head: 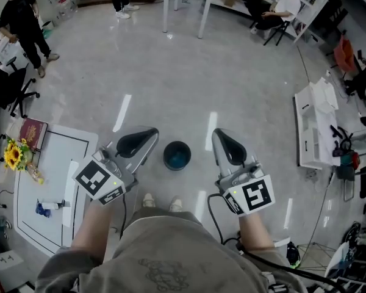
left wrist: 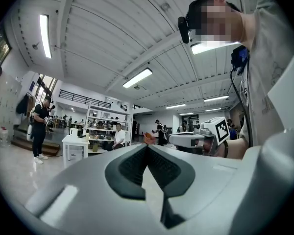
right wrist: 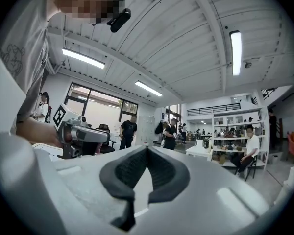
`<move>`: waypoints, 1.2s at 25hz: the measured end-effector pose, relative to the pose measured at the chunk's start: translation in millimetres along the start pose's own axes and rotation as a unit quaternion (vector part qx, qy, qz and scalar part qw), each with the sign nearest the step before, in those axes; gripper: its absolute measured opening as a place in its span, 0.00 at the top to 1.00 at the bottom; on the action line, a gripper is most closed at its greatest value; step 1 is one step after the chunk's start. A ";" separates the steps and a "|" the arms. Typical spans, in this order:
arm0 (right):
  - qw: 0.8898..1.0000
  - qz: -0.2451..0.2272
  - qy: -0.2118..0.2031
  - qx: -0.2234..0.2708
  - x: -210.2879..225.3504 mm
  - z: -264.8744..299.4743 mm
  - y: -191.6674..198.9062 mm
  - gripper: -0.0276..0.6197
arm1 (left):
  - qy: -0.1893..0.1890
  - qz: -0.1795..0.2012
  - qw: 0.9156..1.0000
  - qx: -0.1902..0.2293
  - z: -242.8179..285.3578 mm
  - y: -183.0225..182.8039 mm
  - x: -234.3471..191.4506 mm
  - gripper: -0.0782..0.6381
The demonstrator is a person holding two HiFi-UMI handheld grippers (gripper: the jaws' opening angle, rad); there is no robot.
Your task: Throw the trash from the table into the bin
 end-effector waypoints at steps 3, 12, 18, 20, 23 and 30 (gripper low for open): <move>1.000 0.003 -0.020 -0.003 1.7 0.6 2.9 0.95 | -0.022 0.004 1.000 -0.011 -6.1 -0.7 6.6 0.89; 0.990 -0.001 -0.141 0.001 -25.5 24.9 -2.4 0.95 | -0.136 -0.002 0.990 -0.041 -62.3 -8.4 26.1 0.89; 0.963 0.009 -0.269 0.013 -97.9 69.0 -4.0 0.95 | -0.237 0.010 0.968 -0.081 -138.0 -20.0 36.4 0.89; 0.947 0.021 -0.319 0.020 -134.7 82.4 -4.5 0.95 | -0.276 0.011 0.957 -0.092 -170.5 -23.2 42.4 0.89; 0.924 0.033 -0.380 0.018 -193.6 94.1 -2.9 0.95 | -0.328 0.013 0.938 -0.108 -224.3 -28.8 54.9 0.89; 0.878 0.027 -0.478 0.014 -314.1 107.9 -1.2 0.95 | -0.433 0.019 0.892 -0.128 -341.6 -32.6 84.2 0.89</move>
Point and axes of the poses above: the fingertips, and each gripper's own axes: z forward along the fingers, x to its right, y out of its underside, the point moved 7 cm from there along -z, backward along the fingers, and after that the axes turned 13 degrees about z, right-handed, at the moved point
